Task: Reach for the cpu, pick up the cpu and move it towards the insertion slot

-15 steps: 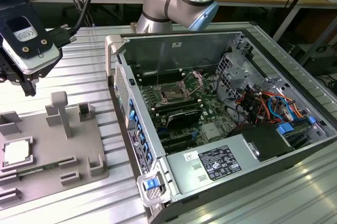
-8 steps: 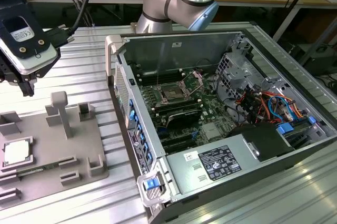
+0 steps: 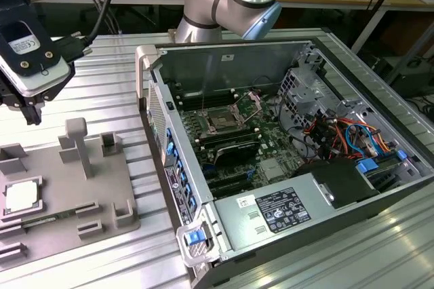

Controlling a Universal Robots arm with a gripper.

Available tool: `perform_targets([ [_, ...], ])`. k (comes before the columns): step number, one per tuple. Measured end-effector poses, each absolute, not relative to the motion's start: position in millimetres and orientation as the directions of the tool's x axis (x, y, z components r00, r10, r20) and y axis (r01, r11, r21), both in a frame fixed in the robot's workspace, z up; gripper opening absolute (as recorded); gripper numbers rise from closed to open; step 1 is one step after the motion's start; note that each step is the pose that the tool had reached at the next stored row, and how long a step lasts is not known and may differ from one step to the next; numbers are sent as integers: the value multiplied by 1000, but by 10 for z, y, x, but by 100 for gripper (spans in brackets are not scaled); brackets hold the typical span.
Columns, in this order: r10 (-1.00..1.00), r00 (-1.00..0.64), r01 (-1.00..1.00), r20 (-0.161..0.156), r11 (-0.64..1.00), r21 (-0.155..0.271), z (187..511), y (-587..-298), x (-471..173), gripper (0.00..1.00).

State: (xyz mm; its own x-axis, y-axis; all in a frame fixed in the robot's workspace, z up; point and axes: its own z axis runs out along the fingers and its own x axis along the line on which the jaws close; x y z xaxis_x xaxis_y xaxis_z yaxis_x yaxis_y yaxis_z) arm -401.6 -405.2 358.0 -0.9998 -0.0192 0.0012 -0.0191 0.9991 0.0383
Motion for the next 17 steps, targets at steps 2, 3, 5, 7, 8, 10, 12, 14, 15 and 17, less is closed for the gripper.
perform_targets([
  [2, -19, -1000, -19, 2, 999, 38, 3580, -4052, -4027, 11],
  [3, -19, -1000, -19, 2, 999, 38, 3579, -4053, -4033, 11],
  [5, -19, -1000, -19, 2, 999, 38, 3579, -4053, -4039, 11],
  [7, -19, -1000, -19, 2, 999, 38, 3578, -4053, -4051, 11],
  [8, -19, -1000, -19, 3, 999, 38, 3578, -4052, -4055, 11],
  [10, -19, -1000, -19, 3, 999, 38, 3578, -4053, -4068, 11],
  [12, -19, -1000, -19, 4, 999, 38, 3577, -4053, -4084, 11],
  [14, -19, -1000, -19, 4, 999, 38, 3576, -4053, -4099, 11],
  [15, -19, -1000, -19, 5, 999, 38, 3576, -4053, -4109, 11],
  [17, -19, -1000, -19, 5, 999, 38, 3576, -4053, -4119, 11],
])
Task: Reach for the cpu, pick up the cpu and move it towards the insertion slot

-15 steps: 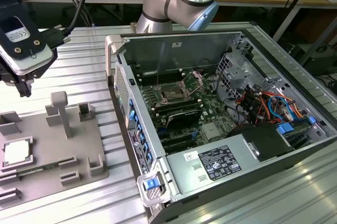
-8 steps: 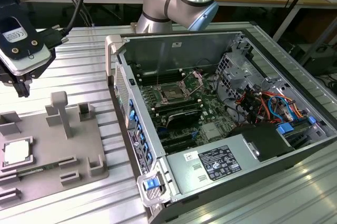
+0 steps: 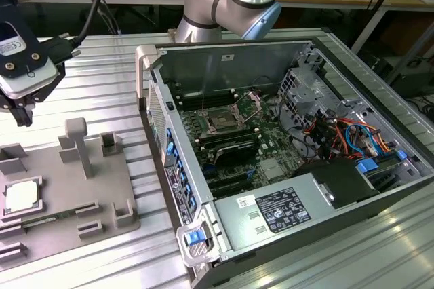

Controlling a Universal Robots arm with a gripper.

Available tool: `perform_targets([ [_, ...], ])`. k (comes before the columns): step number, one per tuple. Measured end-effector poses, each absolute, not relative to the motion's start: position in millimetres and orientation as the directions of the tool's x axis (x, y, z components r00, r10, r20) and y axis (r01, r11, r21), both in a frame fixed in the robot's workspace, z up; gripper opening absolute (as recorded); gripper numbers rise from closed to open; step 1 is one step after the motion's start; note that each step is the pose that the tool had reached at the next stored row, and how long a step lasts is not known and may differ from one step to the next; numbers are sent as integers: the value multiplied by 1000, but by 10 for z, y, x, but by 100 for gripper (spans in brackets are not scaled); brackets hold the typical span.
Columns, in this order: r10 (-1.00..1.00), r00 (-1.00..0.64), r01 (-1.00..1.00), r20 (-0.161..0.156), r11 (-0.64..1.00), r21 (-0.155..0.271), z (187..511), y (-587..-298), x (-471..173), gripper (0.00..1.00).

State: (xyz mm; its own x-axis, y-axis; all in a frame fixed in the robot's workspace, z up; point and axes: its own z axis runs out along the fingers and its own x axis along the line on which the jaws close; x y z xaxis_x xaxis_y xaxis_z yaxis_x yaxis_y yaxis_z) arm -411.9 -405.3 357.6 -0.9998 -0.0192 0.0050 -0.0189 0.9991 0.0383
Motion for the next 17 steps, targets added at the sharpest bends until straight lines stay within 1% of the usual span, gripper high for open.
perform_targets([
  [17, -19, -1000, -19, 9, 999, 38, 3572, -4054, -4206, 11],
])
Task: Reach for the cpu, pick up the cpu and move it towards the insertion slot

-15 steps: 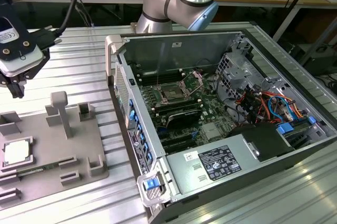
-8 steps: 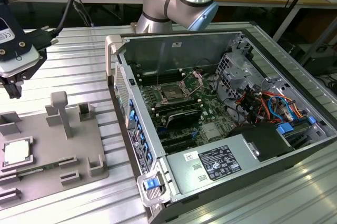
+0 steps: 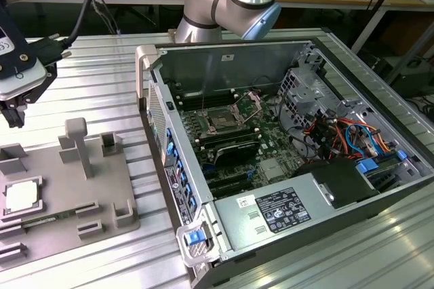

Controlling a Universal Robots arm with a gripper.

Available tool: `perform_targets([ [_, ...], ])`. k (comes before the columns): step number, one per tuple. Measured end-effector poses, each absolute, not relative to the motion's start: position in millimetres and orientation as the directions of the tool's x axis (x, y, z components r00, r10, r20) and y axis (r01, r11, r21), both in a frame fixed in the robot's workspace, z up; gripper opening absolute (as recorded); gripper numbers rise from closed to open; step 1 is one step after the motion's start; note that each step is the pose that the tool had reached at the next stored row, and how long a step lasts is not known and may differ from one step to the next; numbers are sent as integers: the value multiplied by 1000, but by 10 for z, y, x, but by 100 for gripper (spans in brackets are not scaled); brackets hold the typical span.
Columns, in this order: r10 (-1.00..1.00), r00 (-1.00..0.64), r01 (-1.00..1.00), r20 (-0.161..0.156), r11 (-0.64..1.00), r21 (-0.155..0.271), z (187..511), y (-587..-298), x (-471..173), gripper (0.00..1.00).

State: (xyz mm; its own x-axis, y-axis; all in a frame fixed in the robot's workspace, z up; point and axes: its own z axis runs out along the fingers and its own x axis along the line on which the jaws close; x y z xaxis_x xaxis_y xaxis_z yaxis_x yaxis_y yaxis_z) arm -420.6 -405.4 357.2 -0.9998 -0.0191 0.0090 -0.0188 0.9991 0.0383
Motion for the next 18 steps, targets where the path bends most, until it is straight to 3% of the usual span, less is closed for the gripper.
perform_targets([
  [18, -19, -1000, -19, 14, 999, 38, 3566, -4055, -4299, 11],
])
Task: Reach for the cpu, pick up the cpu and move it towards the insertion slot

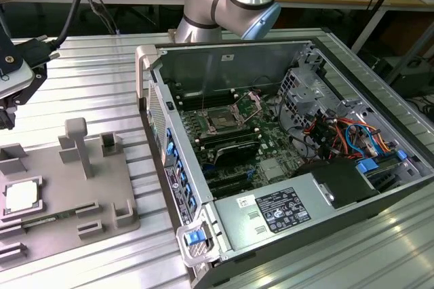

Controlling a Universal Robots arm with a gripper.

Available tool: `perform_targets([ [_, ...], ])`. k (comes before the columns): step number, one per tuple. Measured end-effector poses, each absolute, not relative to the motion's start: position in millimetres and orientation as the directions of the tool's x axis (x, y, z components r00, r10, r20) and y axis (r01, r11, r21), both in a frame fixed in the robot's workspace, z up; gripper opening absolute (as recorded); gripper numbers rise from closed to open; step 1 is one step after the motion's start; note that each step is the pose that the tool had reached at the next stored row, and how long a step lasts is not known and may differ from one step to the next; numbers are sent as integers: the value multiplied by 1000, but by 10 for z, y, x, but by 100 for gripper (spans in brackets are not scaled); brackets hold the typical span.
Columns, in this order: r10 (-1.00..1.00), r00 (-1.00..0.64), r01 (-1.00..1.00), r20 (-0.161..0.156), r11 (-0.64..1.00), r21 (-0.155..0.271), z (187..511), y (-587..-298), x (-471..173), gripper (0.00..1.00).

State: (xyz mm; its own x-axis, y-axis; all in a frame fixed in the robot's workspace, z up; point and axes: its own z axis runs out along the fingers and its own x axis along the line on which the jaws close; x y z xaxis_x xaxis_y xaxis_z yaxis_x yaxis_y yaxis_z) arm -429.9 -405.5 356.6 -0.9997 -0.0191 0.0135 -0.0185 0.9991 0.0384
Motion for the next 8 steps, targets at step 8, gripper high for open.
perform_targets([
  [8, -19, -1000, -19, 16, 999, 39, 3564, -4056, -4341, 11],
])
